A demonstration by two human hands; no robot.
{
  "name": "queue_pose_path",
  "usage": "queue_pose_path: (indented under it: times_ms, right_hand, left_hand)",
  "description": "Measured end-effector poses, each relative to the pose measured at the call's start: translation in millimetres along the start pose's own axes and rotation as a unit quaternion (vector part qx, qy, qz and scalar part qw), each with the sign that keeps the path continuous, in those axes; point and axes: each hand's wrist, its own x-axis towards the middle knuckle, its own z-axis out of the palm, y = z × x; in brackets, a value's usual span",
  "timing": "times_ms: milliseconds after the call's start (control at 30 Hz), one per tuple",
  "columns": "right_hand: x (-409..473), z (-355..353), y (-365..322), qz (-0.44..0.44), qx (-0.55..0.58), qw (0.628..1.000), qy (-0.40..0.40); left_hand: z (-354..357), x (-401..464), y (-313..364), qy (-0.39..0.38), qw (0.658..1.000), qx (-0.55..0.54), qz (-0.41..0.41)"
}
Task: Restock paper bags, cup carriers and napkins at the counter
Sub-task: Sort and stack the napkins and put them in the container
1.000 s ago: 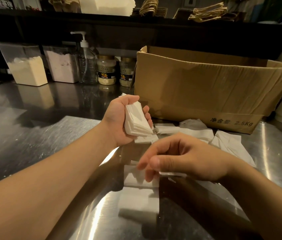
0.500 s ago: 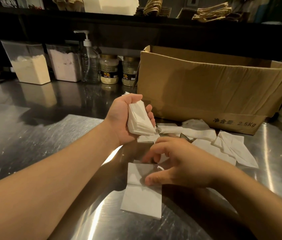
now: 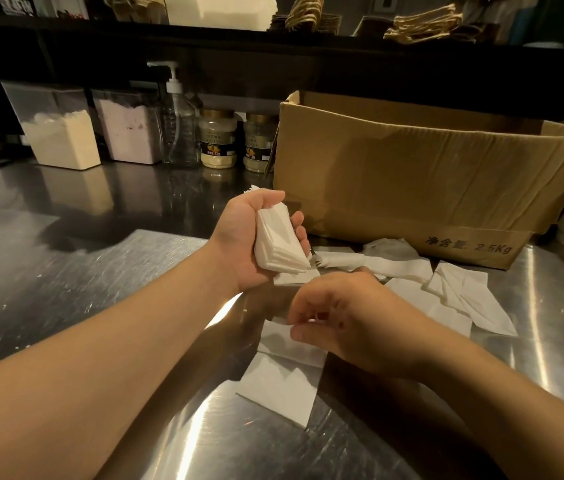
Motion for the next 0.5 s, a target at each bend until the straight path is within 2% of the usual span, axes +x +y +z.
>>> queue_pose_path:
  times_ms: [133,233,333,433,500]
  right_hand:
    - [-2.4,-1.4,2.4,-0.018,0.002,1.0,0.009]
    - [-11.7,-13.0,0.5,-0.071,0.14,0.987,-0.039]
    - [-13.9,-16.7,-1.2,-0.051,0.211,0.976,-0.03]
    - [-4.1,-6.1,0.6,0.026,0.104,0.993,0.041]
    - [0.7,-0.5,-0.7,0.063,-0.027,0.997,0.021]
  left_hand:
    - [-0.4,0.1,-0.8,0.005,1.0,0.013,-0.001]
    - [1.1,-1.1,-0.9,0.0,1.0,0.007,0.0]
    - [1.2,-1.5,0.0,0.0,1.0,-0.001,-0.002]
    - [0.7,-1.0,0.2,-0.001,1.0,0.005,-0.003]
    - [0.5,-0.5,0.2,0.0,1.0,0.01,-0.005]
